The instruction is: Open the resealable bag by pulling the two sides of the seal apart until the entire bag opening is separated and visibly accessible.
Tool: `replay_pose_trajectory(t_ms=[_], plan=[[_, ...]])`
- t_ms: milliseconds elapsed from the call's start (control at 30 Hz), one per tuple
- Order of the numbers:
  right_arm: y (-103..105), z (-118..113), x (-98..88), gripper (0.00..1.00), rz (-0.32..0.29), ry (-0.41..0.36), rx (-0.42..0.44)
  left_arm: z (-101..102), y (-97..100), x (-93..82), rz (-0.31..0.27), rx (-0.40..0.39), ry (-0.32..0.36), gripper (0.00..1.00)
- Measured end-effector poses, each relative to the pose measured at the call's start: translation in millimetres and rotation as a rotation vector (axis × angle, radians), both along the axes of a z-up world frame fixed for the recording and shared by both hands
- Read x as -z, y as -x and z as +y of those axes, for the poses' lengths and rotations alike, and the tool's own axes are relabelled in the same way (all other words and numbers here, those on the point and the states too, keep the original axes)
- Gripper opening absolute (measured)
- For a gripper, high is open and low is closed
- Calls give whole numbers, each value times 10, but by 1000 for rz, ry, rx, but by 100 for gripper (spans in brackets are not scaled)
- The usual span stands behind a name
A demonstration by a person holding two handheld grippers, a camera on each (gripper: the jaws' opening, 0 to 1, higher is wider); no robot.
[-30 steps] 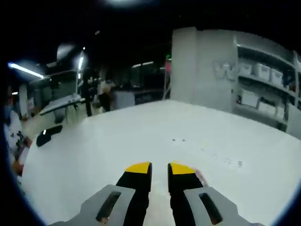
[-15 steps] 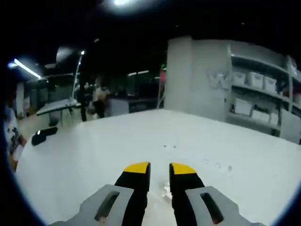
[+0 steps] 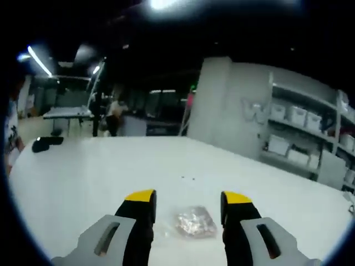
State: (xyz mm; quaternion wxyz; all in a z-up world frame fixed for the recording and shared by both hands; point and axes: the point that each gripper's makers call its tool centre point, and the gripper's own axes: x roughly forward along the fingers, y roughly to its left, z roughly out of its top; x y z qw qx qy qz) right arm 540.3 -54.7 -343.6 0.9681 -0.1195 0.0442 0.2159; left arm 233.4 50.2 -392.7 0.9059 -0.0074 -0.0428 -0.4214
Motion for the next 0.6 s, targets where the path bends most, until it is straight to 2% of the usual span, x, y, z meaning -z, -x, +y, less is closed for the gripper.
replay_pose_trajectory(t_ms=[200,367,600], plan=[[25,-125,-151,88,-80,-34,31,-4,3,-5,-3,-3,1,99],[61,-200,-252,100,-129,-40,49,-2,-2,-16,-5,-4,5,99],[102,-254,-288,99,-141,-57,55,7,-9,-36,-9,-4,10,99]])
